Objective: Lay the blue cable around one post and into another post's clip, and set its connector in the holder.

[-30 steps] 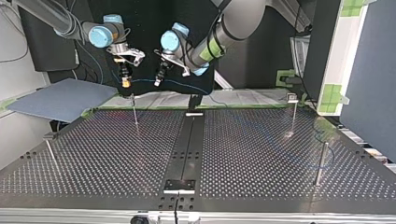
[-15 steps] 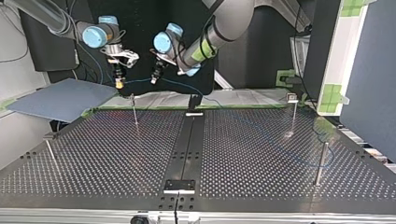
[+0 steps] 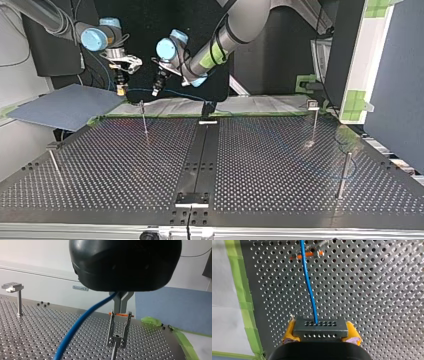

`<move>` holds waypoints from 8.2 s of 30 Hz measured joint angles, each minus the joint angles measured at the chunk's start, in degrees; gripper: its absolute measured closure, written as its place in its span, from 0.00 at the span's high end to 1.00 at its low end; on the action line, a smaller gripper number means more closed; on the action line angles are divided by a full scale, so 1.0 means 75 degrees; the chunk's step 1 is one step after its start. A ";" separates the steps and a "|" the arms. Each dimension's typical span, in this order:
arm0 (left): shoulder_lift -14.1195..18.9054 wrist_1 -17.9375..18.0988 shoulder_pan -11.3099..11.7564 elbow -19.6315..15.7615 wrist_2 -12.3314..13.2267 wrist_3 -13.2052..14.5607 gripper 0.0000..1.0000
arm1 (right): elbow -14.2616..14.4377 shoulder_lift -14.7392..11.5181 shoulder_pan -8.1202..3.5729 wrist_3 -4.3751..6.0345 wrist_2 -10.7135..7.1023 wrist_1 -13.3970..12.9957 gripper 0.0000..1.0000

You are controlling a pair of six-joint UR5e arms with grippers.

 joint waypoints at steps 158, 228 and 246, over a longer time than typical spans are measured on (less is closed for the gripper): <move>0.0107 -0.1392 0.0950 0.0551 0.1553 0.0618 0.98 | -0.2555 0.1387 -0.1082 0.0544 -0.1649 0.1211 0.00; 0.0585 -0.1869 0.0132 -0.0117 -0.0070 0.0070 0.98 | -0.2555 0.1387 -0.1019 0.0555 -0.1767 0.1382 0.00; 0.0588 -0.1876 0.0184 -0.0123 -0.0107 0.0084 0.98 | -0.2566 0.1387 -0.1011 0.0565 -0.1778 0.1380 0.00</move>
